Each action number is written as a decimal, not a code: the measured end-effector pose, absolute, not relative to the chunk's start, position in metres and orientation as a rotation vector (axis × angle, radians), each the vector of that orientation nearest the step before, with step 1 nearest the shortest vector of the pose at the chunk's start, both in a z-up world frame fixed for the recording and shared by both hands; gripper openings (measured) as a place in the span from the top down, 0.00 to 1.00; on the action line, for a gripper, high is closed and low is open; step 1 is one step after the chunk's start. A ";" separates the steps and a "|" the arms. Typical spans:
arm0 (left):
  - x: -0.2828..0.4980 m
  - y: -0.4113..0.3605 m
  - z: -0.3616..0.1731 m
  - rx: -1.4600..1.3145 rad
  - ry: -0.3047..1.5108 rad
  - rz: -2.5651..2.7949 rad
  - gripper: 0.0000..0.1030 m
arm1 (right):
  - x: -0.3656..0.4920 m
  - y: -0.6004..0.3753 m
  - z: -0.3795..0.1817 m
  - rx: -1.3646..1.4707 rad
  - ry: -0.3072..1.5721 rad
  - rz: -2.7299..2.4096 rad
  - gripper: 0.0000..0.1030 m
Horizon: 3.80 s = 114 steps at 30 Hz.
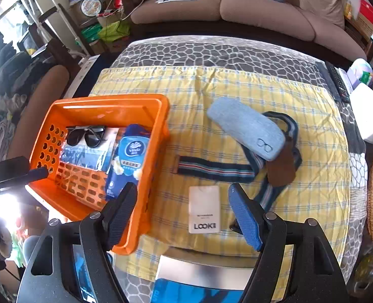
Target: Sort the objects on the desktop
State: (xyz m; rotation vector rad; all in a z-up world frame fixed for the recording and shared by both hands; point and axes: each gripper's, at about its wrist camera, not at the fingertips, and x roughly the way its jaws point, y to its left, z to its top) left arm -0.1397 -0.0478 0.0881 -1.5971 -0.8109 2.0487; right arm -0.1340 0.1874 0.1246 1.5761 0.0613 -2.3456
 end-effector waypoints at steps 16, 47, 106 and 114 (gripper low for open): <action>-0.191 0.101 0.087 -1.688 -0.417 2.038 0.00 | -0.141 0.318 0.104 1.601 -0.121 -2.419 0.20; -0.348 0.203 -0.006 -1.930 -0.173 1.953 0.11 | -0.217 0.349 0.015 1.445 -0.609 -2.298 0.25; -0.285 0.192 -0.084 -1.960 -1.301 1.649 0.07 | -0.203 0.311 -0.001 1.433 -0.372 -2.350 0.57; -0.277 0.180 -0.094 -1.930 -1.336 1.608 0.39 | -0.198 0.309 0.002 1.421 -0.328 -2.353 0.60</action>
